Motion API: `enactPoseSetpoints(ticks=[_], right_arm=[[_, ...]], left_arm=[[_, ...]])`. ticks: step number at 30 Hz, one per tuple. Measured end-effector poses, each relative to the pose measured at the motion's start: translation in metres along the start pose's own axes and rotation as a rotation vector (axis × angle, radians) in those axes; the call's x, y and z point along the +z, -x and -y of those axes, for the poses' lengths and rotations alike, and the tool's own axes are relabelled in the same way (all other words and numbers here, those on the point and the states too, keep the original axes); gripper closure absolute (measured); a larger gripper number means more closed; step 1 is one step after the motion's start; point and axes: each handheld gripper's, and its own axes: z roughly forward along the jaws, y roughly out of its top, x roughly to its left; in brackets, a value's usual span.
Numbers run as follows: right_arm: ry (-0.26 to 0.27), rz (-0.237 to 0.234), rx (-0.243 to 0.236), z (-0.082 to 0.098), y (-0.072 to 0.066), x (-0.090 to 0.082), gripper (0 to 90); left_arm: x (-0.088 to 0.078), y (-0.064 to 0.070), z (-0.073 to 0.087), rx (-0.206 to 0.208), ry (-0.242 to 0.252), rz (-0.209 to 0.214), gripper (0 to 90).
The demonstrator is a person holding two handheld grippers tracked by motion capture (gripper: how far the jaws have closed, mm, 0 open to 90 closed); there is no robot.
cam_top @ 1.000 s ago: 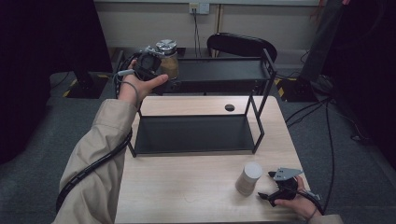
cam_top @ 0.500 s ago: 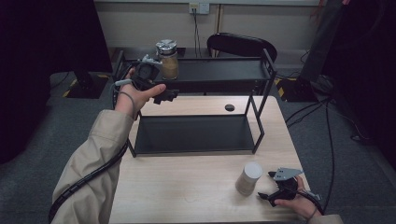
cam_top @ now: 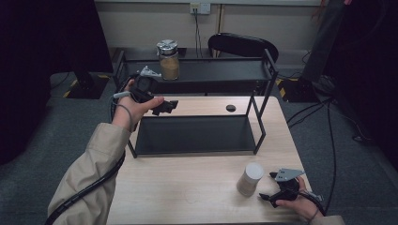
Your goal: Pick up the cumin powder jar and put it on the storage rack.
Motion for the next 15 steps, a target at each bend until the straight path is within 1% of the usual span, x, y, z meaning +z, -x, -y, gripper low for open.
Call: enactPoseSetpoints(ticks=[2, 7, 9, 14, 15], right_arm=[[0.0, 0.0, 0.0, 0.0, 0.0, 0.0, 0.0], [0.0, 0.0, 0.0, 0.0, 0.0, 0.0, 0.0], [0.0, 0.0, 0.0, 0.0, 0.0, 0.0, 0.0], [0.0, 0.0, 0.0, 0.0, 0.0, 0.0, 0.0], [0.0, 0.0, 0.0, 0.0, 0.0, 0.0, 0.0]], left_arm=[[0.0, 0.001, 0.003, 0.006, -0.007, 0.001, 2.0], [0.0, 0.002, 0.013, 0.002, -0.006, 0.008, 2.2], [0.0, 0.002, 0.018, -0.007, 0.001, 0.014, 2.2], [0.001, 0.003, 0.029, -0.008, -0.004, 0.024, 2.3], [0.001, 0.004, 0.03, -0.001, -0.008, 0.026, 2.3]])
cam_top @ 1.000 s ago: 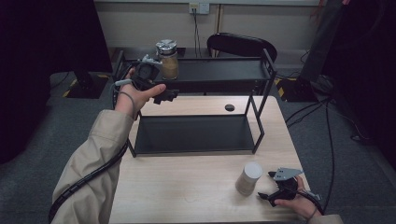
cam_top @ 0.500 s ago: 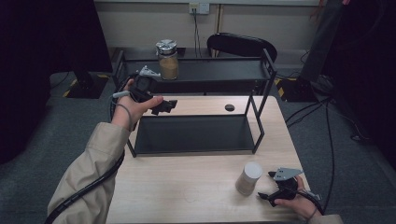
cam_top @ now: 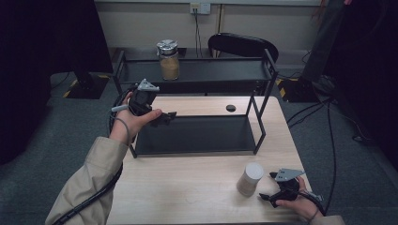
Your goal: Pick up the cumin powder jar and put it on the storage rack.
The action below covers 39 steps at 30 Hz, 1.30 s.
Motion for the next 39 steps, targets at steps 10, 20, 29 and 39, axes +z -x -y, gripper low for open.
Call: enactPoseSetpoints(ticks=[10, 20, 29, 39], right_arm=[[0.0, 0.0, 0.0, 0.0, 0.0, 0.0, 0.0], [0.0, 0.0, 0.0, 0.0, 0.0, 0.0, 0.0], [0.0, 0.0, -0.001, 0.0, 0.0, 0.0, 0.0], [0.0, -0.001, -0.001, 0.0, 0.0, 0.0, 0.0]], left_arm=[[0.002, 0.003, 0.017, -0.01, 0.0, 0.023, 2.3], [0.006, 0.005, 0.037, -0.014, -0.006, 0.039, 2.3], [0.01, 0.008, 0.05, -0.013, -0.016, 0.043, 2.2], [0.013, 0.012, 0.073, -0.025, -0.015, 0.047, 2.3]])
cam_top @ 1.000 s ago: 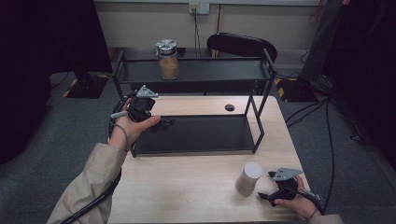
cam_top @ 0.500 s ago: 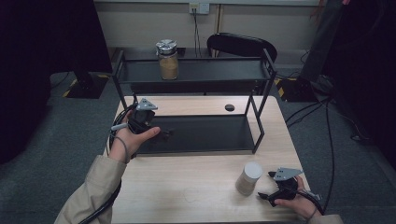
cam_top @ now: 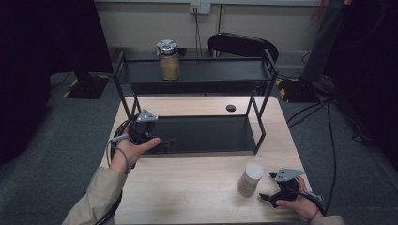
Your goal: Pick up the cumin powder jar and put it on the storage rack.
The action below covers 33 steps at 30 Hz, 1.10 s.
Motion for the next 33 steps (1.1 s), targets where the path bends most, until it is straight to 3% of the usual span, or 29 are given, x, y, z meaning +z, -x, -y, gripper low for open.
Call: enactPoseSetpoints(ticks=[20, 29, 31, 33], right_arm=[[0.0, 0.0, 0.0, 0.0, 0.0, 0.0, 0.0], [0.0, 0.0, 0.0, 0.0, 0.0, 0.0, 0.0], [0.0, 0.0, 0.0, 0.0, 0.0, 0.0, 0.0], [0.0, 0.0, 0.0, 0.0, 0.0, 0.0, 0.0]], left_arm=[[0.013, -0.002, 0.05, -0.016, 0.005, 0.014, 2.2], [0.021, 0.0, 0.068, -0.006, 0.001, -0.002, 2.3], [0.023, 0.001, 0.072, -0.019, 0.006, -0.005, 2.3], [0.024, 0.002, 0.076, -0.004, -0.002, -0.012, 2.3]])
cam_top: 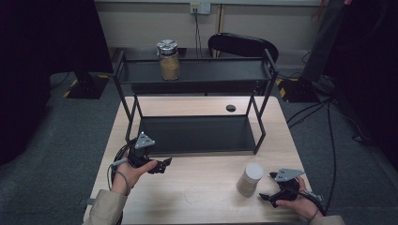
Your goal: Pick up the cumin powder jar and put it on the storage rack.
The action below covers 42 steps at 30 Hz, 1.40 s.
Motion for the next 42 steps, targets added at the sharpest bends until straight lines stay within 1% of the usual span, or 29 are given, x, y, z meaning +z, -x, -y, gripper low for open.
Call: enactPoseSetpoints(ticks=[5, 7, 8, 11, 14, 17, 21, 24, 25, 27, 29, 33, 36, 37, 40, 41, 42], right_arm=[[0.0, 0.0, 0.0, 0.0, 0.0, 0.0, 0.0], [0.0, 0.0, 0.0, 0.0, 0.0, 0.0, 0.0], [0.0, 0.0, 0.0, 0.0, 0.0, 0.0, 0.0], [0.0, 0.0, 0.0, 0.0, 0.0, 0.0, 0.0], [0.0, 0.0, 0.0, 0.0, 0.0, 0.0, 0.0], [0.0, 0.0, 0.0, 0.0, 0.0, 0.0, 0.0], [0.0, 0.0, 0.0, 0.0, 0.0, 0.0, 0.0], [0.0, 0.0, 0.0, 0.0, 0.0, 0.0, 0.0], [0.0, 0.0, 0.0, 0.0, 0.0, 0.0, 0.0], [0.0, 0.0, 0.0, 0.0, 0.0, 0.0, 0.0], [0.0, 0.0, 0.0, 0.0, 0.0, 0.0, 0.0], [0.0, 0.0, 0.0, 0.0, 0.0, 0.0, 0.0], [0.0, 0.0, 0.0, 0.0, 0.0, 0.0, 0.0], [0.0, 0.0, 0.0, 0.0, 0.0, 0.0, 0.0], [0.0, 0.0, 0.0, 0.0, 0.0, 0.0, 0.0], [0.0, 0.0, 0.0, 0.0, 0.0, 0.0, 0.0], [0.0, 0.0, 0.0, 0.0, 0.0, 0.0, 0.0]], left_arm=[[0.003, 0.0, 0.011, 0.002, 0.004, 0.003, 2.3], [0.005, 0.0, 0.015, -0.006, 0.005, 0.0, 2.3], [0.005, 0.0, 0.016, -0.003, -0.001, 0.0, 2.3], [0.008, 0.001, 0.023, -0.013, -0.003, -0.001, 2.3], [0.01, -0.001, 0.027, -0.002, -0.019, 0.004, 2.3], [0.012, -0.001, 0.034, -0.009, -0.014, -0.001, 2.3], [0.015, -0.002, 0.04, -0.009, -0.023, -0.005, 2.3], [0.019, -0.002, 0.047, -0.025, -0.024, 0.0, 2.3], [0.02, -0.002, 0.049, -0.023, -0.027, -0.005, 2.3], [0.021, -0.003, 0.055, -0.032, -0.019, 0.001, 2.3], [0.022, -0.003, 0.057, -0.028, -0.03, -0.002, 2.3], [0.025, -0.003, 0.064, -0.029, -0.022, -0.003, 2.3], [0.027, -0.003, 0.069, -0.017, -0.023, -0.006, 2.3], [0.028, -0.003, 0.071, -0.022, -0.022, -0.004, 2.2], [0.031, -0.004, 0.076, -0.011, -0.033, -0.002, 2.2], [0.032, -0.003, 0.078, -0.017, -0.033, -0.002, 2.3], [0.033, -0.003, 0.08, -0.015, -0.037, -0.004, 2.3]])
